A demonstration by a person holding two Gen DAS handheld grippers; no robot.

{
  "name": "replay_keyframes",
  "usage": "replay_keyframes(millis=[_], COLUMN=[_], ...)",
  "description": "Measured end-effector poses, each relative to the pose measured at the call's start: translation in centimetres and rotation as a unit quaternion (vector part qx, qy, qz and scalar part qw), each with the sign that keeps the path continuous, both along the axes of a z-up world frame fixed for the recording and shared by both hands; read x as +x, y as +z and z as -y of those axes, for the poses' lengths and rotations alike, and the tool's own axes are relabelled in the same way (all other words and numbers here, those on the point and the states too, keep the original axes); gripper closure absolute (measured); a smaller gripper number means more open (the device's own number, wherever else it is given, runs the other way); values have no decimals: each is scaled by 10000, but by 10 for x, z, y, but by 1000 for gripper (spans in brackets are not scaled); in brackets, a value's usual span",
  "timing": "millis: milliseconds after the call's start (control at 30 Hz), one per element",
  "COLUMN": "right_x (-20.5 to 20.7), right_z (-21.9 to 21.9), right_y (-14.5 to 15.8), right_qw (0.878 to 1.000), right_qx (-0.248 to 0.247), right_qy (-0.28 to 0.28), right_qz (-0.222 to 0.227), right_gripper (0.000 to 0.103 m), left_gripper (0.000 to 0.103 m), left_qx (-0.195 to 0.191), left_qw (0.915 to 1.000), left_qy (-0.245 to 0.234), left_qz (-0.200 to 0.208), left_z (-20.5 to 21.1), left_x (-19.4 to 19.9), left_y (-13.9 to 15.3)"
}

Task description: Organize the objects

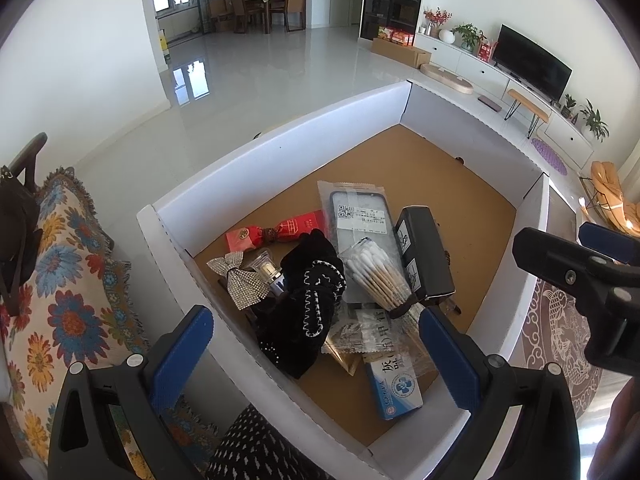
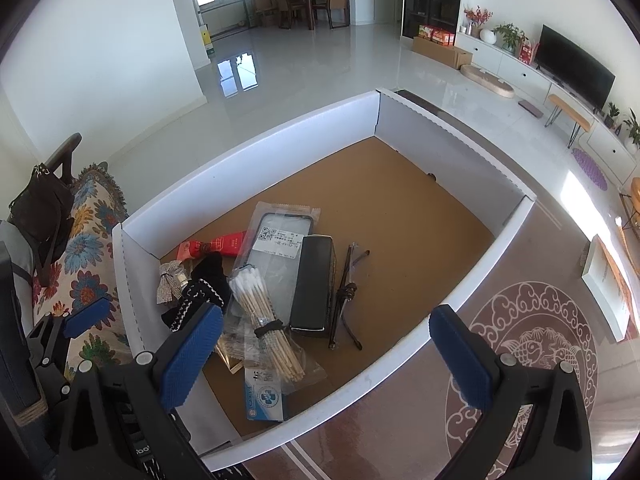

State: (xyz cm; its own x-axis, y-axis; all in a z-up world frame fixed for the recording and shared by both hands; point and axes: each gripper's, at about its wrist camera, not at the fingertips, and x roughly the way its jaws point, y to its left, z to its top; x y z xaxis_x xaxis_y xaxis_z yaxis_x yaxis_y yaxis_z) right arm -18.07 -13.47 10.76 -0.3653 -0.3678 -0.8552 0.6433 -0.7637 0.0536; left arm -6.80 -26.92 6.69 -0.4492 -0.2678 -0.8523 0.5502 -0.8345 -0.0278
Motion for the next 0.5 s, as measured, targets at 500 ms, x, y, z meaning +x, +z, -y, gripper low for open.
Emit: replay_keyframes(millis=[500], right_x=[0], right_z=[0], right_y=[4], right_qw=[9999], right_qx=[54], right_qy=[81], right_qz=[-78], right_gripper=[0], left_gripper=[0], left_qx=[-185], left_qw=[9998], left_qy=[-21], left_qz=[-71], left_z=[-7], left_x=[0], left_y=[7])
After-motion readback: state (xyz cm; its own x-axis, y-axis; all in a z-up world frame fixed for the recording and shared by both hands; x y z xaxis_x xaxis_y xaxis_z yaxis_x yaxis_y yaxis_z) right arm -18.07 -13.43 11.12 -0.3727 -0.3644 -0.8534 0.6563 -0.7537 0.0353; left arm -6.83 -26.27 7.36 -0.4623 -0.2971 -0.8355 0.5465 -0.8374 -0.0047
